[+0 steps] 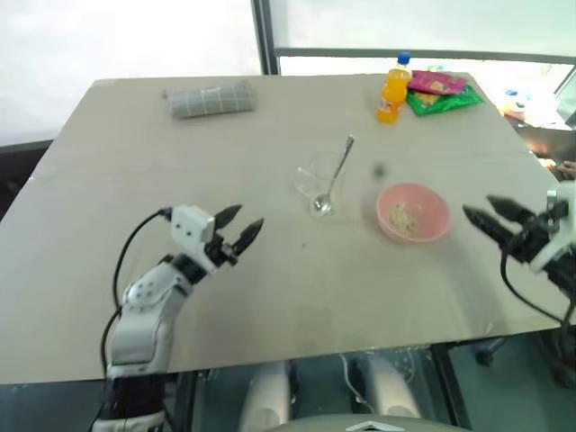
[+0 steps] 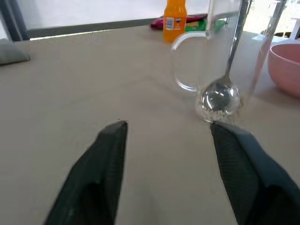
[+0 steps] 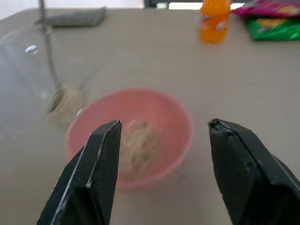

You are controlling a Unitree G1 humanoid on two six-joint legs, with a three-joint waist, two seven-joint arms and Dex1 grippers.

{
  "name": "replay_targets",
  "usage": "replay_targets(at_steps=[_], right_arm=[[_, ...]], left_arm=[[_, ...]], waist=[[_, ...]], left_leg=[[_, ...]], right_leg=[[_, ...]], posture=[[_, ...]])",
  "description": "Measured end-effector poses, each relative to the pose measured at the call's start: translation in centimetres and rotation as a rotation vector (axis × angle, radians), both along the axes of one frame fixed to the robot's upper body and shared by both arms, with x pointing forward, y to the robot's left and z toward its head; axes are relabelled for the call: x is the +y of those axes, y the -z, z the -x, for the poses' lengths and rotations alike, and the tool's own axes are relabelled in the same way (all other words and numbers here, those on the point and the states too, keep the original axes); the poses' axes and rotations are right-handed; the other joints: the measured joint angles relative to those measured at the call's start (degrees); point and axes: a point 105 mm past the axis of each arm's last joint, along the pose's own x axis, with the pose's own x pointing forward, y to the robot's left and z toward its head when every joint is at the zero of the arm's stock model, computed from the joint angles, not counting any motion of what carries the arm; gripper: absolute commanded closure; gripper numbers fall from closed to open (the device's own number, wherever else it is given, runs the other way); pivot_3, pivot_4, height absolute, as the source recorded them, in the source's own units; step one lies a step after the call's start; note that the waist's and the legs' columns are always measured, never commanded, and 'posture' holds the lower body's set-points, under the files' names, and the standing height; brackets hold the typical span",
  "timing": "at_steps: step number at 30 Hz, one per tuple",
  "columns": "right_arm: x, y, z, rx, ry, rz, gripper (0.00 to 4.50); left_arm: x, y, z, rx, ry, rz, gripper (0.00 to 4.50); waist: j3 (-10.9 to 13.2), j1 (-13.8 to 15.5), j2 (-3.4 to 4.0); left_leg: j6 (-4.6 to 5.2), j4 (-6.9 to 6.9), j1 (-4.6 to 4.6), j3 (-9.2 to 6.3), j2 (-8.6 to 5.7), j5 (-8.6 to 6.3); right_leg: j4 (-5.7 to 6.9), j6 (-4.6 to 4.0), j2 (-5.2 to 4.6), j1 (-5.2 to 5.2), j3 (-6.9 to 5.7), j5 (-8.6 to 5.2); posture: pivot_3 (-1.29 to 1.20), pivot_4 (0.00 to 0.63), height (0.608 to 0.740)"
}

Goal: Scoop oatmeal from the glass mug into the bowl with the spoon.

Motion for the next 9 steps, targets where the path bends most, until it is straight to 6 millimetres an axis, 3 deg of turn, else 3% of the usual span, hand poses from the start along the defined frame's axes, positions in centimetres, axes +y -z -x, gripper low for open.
replay_targets(at_steps=[1,4,9], right_arm=[[0.0,1.5,1.2,0.036,-0.024,-0.003,0.08],[0.6,4.1,3.1,0.085,-0.100,0.008,0.08],[0.9,5.7,3.0,0.046,-0.131,0.054,0.08]], left_arm=[[0.1,0.7,1.3,0.040,-0.011,-0.003,0.02],[0.5,2.6,3.7,0.135,-0.050,-0.015,0.02],[1.3,4.7,5.6,0.214,-0.122,-0.055,0.02]], waist=[[0.00,0.00,0.01],[-0.01,-0.05,0.02],[-0.04,-0.02,0.04]], left_leg=[[0.01,-0.08,0.21,0.02,0.07,-0.02],[-0.08,-0.09,0.27,0.06,0.05,-0.07],[-0.25,-0.08,0.34,0.06,-0.10,-0.17]], right_leg=[[-0.04,0.15,-0.12,0.16,0.01,-0.12],[-0.11,0.19,-0.27,0.17,0.01,-0.14],[-0.10,0.17,-0.61,0.14,-0.04,-0.12]], posture=[[0.00,0.150,0.740],[0.00,0.150,0.740],[0.00,0.150,0.740]])
